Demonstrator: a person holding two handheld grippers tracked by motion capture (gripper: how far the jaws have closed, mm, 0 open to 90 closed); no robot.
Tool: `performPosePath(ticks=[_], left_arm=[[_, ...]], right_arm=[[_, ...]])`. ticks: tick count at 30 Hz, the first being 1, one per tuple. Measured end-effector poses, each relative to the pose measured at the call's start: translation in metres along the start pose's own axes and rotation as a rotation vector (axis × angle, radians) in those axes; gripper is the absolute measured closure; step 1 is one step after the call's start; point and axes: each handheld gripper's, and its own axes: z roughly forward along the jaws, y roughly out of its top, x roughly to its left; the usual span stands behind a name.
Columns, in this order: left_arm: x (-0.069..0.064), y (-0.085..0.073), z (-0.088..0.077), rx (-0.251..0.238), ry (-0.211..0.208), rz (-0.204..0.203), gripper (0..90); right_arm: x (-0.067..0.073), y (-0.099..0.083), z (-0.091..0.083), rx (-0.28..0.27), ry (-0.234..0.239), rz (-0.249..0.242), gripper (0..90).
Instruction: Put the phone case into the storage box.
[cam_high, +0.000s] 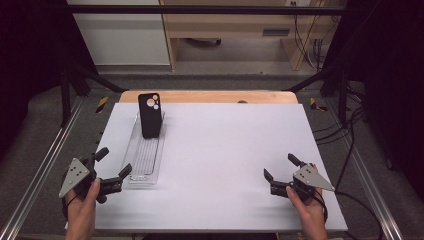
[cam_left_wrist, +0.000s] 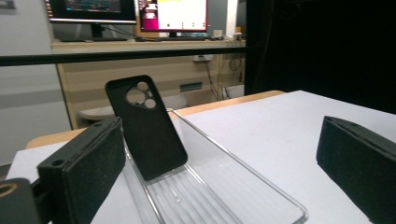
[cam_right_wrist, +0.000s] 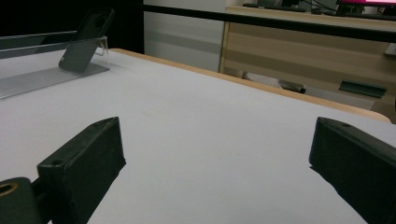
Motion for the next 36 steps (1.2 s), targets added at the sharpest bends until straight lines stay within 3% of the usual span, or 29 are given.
performPosePath(ticks=[12, 20, 24, 25, 26, 28, 36], left_arm=[[-0.002, -0.013, 0.004, 0.03, 0.023, 0.008, 1.3], [-0.008, -0.019, 0.004, 0.035, -0.008, 0.026, 1.3], [-0.007, -0.022, 0.003, 0.038, -0.012, 0.019, 1.3], [-0.007, -0.023, 0.001, 0.052, 0.013, 0.016, 1.3], [-0.007, -0.023, 0.003, 0.039, -0.011, 0.017, 1.3], [-0.007, -0.024, 0.003, 0.036, -0.015, 0.016, 1.3], [-0.007, -0.029, 0.003, 0.039, -0.005, 0.002, 1.3]], right_arm=[[-0.001, 0.0, -0.003, -0.001, -0.008, -0.01, 3.7], [-0.003, 0.0, -0.005, -0.009, -0.012, -0.007, 3.7], [-0.002, 0.0, -0.005, -0.007, -0.011, -0.008, 3.6], [-0.002, 0.0, -0.005, -0.009, -0.01, -0.01, 3.7], [-0.002, 0.001, -0.005, -0.01, -0.01, -0.01, 3.7], [-0.002, 0.0, -0.005, -0.009, -0.01, -0.012, 3.7], [-0.002, 0.0, -0.004, -0.009, -0.004, -0.018, 3.6]])
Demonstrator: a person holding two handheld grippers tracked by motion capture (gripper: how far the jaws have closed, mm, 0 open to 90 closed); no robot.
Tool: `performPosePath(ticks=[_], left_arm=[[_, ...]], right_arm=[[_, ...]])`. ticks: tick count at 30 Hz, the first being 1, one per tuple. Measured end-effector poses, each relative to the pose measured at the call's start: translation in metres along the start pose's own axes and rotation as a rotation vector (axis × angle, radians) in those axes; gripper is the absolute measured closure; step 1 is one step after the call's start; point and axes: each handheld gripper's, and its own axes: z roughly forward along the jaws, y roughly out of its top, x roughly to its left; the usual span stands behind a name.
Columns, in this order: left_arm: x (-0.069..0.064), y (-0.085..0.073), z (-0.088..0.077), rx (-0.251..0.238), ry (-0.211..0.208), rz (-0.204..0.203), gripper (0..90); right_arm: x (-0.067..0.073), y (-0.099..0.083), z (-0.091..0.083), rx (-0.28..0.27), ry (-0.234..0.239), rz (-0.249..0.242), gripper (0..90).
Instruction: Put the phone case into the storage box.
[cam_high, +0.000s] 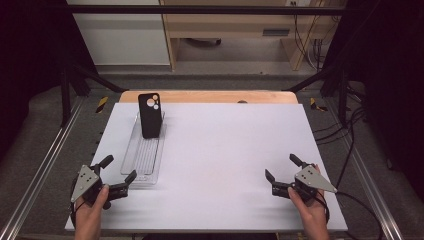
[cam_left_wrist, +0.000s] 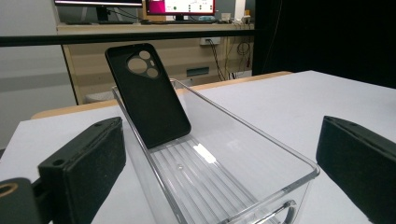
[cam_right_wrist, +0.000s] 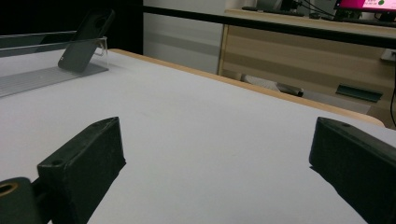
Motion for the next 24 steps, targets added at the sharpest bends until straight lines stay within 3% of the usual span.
performPosePath(ticks=[3, 11, 18, 24], left_arm=[[-0.001, -0.001, 0.001, -0.004, -0.009, 0.005, 1.3], [0.001, -0.006, -0.005, 0.001, 0.031, -0.013, 1.3], [0.005, -0.007, -0.014, -0.031, 0.063, -0.04, 1.2], [0.005, -0.008, -0.012, -0.04, 0.063, -0.037, 1.2]], right_arm=[[0.0, -0.001, 0.0, 0.001, 0.003, 0.0, 3.7], [0.0, -0.001, 0.0, 0.0, 0.006, 0.0, 3.7], [0.0, -0.002, -0.005, -0.009, 0.0, -0.004, 3.7], [-0.003, -0.004, -0.005, -0.017, -0.003, -0.008, 3.7]])
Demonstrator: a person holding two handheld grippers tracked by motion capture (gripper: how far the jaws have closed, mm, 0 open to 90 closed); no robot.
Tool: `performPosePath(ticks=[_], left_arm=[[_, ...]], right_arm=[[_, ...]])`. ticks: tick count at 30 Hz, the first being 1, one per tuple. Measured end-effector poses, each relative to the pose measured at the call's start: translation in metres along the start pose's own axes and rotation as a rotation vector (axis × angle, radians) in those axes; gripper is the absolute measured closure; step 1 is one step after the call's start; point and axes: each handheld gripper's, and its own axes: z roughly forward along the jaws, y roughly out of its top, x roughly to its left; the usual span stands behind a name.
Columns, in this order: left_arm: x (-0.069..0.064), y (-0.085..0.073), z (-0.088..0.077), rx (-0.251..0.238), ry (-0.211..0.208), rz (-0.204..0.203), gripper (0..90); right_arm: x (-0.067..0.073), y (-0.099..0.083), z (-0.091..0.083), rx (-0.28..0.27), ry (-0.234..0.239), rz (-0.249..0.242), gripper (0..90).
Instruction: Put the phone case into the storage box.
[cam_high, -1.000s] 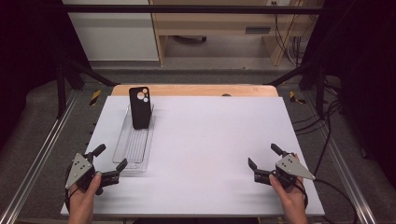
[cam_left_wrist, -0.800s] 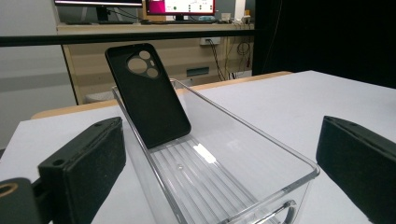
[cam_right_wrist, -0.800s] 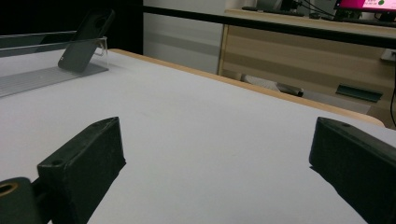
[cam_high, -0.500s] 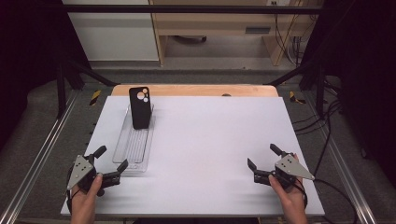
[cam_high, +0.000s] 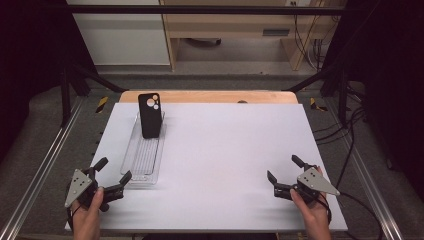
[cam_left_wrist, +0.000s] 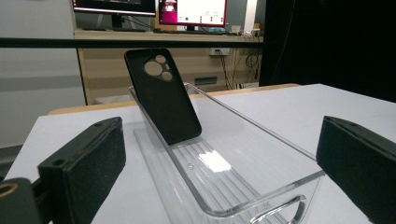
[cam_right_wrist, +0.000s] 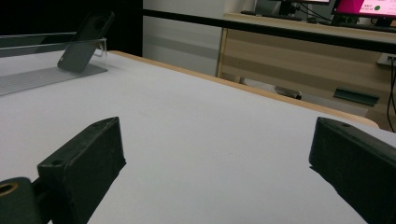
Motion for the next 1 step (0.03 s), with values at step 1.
performPosePath(ticks=[1], left_arm=[[-0.0003, 0.0001, 0.0008, 0.001, -0.003, 0.006, 1.2]], right_arm=[[-0.0006, -0.0003, 0.0004, 0.001, 0.002, 0.001, 3.7]])
